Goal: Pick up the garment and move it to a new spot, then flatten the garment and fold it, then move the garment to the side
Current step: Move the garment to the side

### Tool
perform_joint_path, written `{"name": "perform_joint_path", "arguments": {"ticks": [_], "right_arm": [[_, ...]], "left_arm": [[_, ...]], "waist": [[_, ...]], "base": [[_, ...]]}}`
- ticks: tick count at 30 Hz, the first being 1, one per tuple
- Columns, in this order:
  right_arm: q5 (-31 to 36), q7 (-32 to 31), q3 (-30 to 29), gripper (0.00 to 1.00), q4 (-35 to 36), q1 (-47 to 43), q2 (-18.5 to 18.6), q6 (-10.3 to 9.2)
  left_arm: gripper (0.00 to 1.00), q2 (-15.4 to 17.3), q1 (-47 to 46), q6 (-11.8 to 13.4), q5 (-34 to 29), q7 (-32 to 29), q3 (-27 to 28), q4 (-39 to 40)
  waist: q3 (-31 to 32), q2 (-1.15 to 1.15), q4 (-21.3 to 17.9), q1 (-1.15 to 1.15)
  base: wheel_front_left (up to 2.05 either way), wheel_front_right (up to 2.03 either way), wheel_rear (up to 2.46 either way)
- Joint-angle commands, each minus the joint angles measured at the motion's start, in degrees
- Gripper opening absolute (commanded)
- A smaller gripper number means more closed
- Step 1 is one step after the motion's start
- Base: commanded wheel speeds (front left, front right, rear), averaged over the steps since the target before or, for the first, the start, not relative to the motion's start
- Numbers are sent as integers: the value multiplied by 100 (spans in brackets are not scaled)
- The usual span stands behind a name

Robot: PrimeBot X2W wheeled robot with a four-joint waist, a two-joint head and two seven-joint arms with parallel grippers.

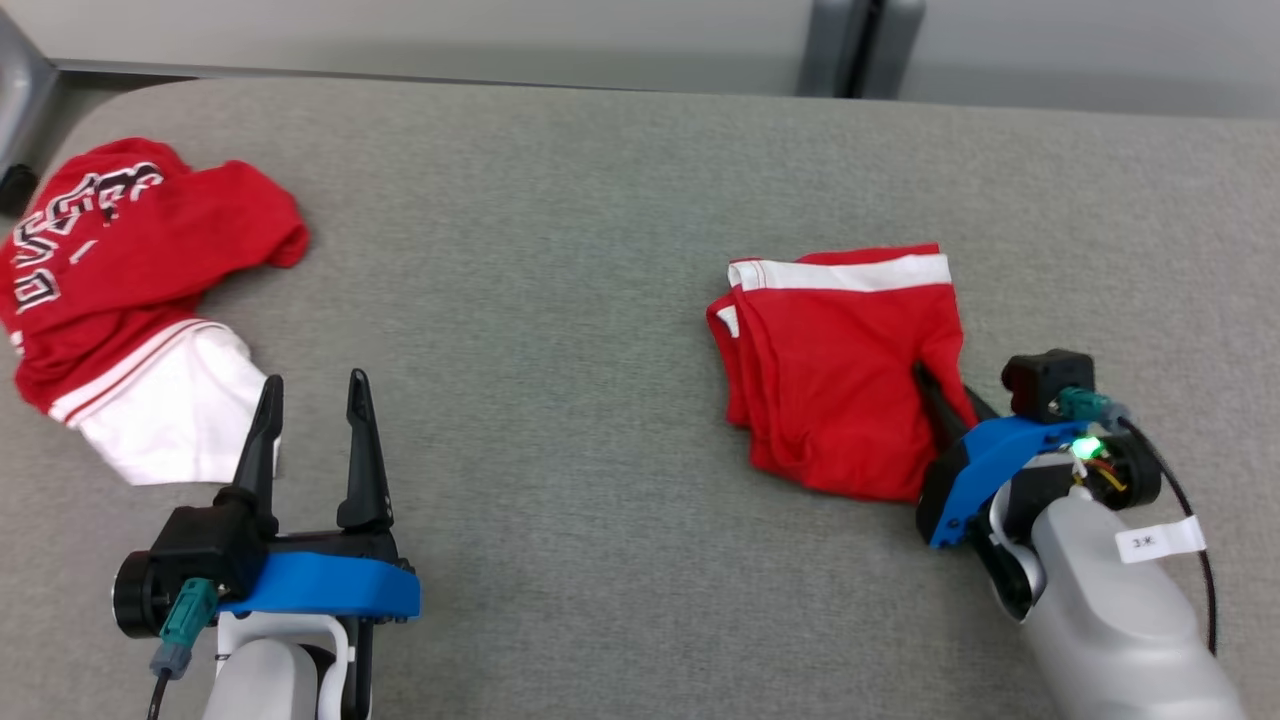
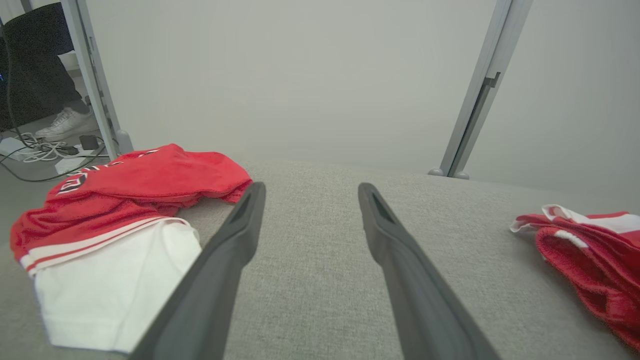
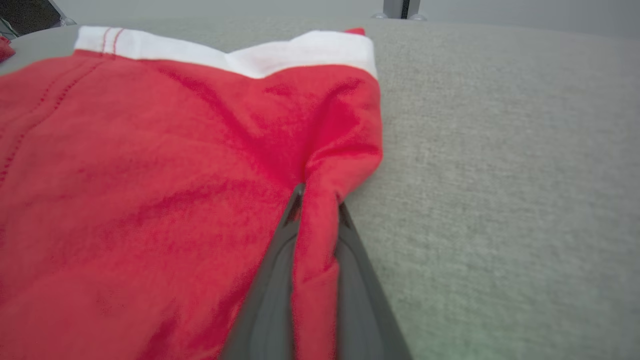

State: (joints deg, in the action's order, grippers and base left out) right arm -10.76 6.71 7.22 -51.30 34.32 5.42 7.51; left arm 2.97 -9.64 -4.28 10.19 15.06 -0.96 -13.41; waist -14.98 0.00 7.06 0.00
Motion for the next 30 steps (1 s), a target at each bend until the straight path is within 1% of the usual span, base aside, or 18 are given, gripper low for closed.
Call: {"name": "perform_joint_path", "arguments": {"ticks": [1, 2, 3, 5, 12, 17, 23, 28, 30], "right_arm": [[-70, 124, 31, 0, 24, 131, 178, -2], [-76, 173, 65, 0, 56, 150, 209, -2], [-76, 173, 65, 0, 56, 150, 209, -2], [-99, 282, 118, 0, 158, 186, 329, -2], [-220, 454, 157, 0, 657, 130, 880, -2], [-289, 425, 60, 0, 1067, -72, 1227, -1], [-225, 254, 13, 0, 1503, 112, 1435, -1], [-109, -8, 46, 0, 1693, 462, 1605, -1], [-62, -103, 32, 0, 1691, 628, 1736, -2]], "left_arm": [[100, -12, -136, 12, 36, 17, -24, 39], [100, -12, -151, 12, 26, 16, -13, 60], [100, -12, -151, 12, 26, 16, -13, 60], [100, -13, -181, 2, -14, 16, -10, 88], [100, 77, -465, -70, -154, 17, 38, 211], [100, 145, -617, -96, -238, 16, 32, 284], [100, 193, -745, -120, -303, 17, -3, 354], [100, 227, -852, -148, -327, 17, -51, 420], [100, 245, -894, -155, -327, 17, -61, 453]], "waist": [[-70, 0, -123, 0], [-110, 0, -201, 0], [-110, 0, -201, 0], [-195, 0, -363, 0], [-536, 0, -982, 0], [-683, 0, -1303, 0], [-867, 0, -1452, 0], [-1045, 0, -1407, 0], [-1126, 0, -1369, 0]], "base": [[0, 0, 0], [0, 0, 0], [0, 0, 0], [0, 0, 0], [0, 0, 0], [0, 0, 0], [0, 0, 0], [0, 0, 0], [0, 0, 0]]}}
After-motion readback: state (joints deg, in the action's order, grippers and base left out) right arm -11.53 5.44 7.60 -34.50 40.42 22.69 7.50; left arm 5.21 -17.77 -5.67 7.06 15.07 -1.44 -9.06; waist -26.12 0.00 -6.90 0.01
